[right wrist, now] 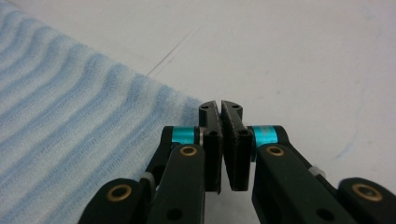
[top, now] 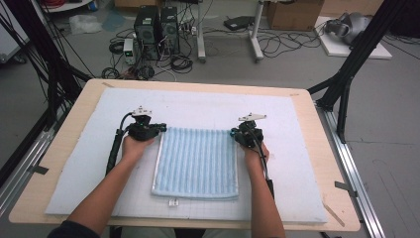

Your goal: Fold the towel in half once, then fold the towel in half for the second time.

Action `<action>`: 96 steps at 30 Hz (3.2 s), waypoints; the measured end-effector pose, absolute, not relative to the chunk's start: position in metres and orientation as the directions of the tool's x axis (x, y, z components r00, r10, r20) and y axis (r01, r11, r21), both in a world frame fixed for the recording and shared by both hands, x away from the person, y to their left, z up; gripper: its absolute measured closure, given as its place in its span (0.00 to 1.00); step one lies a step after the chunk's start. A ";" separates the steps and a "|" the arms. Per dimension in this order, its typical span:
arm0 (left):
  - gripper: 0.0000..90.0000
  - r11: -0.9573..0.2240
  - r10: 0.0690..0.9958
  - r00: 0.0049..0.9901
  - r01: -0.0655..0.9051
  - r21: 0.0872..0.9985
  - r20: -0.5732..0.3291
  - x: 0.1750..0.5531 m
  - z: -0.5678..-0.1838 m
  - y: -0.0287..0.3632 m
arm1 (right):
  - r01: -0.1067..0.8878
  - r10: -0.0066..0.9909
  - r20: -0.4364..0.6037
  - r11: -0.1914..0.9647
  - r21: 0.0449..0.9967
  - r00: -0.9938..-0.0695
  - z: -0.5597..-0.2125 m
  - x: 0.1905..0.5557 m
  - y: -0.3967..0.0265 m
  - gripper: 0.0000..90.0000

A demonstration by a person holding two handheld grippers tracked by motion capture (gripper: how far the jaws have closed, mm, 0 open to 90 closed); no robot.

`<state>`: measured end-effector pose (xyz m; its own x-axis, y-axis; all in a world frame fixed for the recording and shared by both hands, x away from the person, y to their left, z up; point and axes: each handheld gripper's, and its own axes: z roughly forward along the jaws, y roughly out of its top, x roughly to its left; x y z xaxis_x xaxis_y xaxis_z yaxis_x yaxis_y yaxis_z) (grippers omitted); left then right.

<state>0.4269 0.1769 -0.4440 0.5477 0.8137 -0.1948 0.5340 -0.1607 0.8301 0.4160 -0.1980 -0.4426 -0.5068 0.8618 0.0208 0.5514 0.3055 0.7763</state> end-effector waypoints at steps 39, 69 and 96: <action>0.20 -0.048 0.639 0.723 0.380 0.924 -0.264 0.371 -0.426 0.215 | 0.410 0.814 0.003 0.289 0.865 -0.581 -0.422 0.342 -0.232 0.13; 0.20 -0.050 0.709 0.646 0.444 0.895 -0.281 0.377 -0.433 0.223 | 0.430 0.838 0.000 0.281 0.858 -0.546 -0.426 0.340 -0.235 0.13; 0.35 -0.183 0.765 0.606 0.530 0.828 -0.219 0.422 -0.433 0.210 | 0.455 0.834 0.055 0.243 0.857 -0.550 -0.428 0.344 -0.237 0.13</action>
<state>0.4215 0.2101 -0.4326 0.6059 0.7649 -0.2188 0.5302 -0.1832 0.8278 0.3441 -0.2368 -0.4281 -0.5496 0.8336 0.0554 0.4546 0.2428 0.8570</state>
